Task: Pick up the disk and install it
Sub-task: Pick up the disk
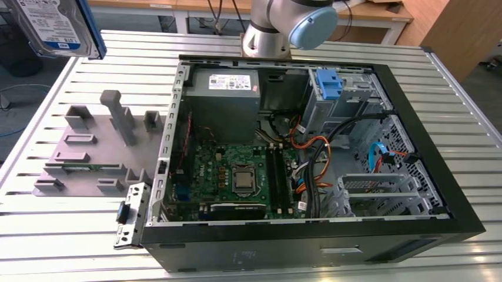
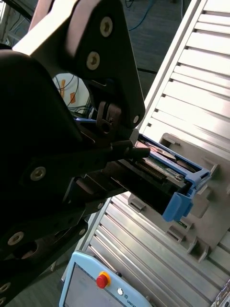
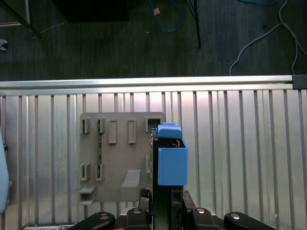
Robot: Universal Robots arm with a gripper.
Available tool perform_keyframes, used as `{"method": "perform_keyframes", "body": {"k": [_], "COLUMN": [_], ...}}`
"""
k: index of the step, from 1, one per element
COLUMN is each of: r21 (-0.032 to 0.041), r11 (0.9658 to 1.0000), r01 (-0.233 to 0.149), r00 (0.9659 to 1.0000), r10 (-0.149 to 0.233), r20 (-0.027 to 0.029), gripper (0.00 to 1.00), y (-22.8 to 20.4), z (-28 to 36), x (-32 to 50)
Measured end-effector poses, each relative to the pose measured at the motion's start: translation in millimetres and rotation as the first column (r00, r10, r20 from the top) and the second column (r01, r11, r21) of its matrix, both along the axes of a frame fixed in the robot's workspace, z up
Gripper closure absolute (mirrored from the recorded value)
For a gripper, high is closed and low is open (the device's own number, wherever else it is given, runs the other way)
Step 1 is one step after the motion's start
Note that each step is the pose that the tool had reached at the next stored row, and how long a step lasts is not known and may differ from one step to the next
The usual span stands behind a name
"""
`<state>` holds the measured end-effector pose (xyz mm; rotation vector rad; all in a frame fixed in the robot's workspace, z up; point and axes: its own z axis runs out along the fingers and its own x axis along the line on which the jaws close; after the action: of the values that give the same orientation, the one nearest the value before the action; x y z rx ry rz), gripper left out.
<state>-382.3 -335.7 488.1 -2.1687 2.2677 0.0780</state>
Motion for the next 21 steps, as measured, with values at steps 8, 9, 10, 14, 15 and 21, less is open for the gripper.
{"method": "perform_keyframes", "body": {"k": [8,9,10,14,15,21], "r21": [0.0001,0.0,0.0,0.0,0.0,-0.0001], "r11": [1.0,1.0,1.0,1.0,1.0,1.0], "r01": [0.0,0.0,0.0,0.0,0.0,0.0], "r00": [1.0,1.0,1.0,1.0,1.0,1.0], "r10": [0.0,0.0,0.0,0.0,0.0,0.0], "r20": [0.0001,0.0001,-0.0001,-0.0001,0.0,-0.0001], "gripper": [0.65,0.65,0.65,0.65,0.65,0.65], "y": [0.0,0.0,0.0,0.0,0.0,0.0], "z": [0.1,0.4,0.7,1.2,1.2,1.3], "x": [0.7,0.7,0.7,0.7,0.7,3.1]}}
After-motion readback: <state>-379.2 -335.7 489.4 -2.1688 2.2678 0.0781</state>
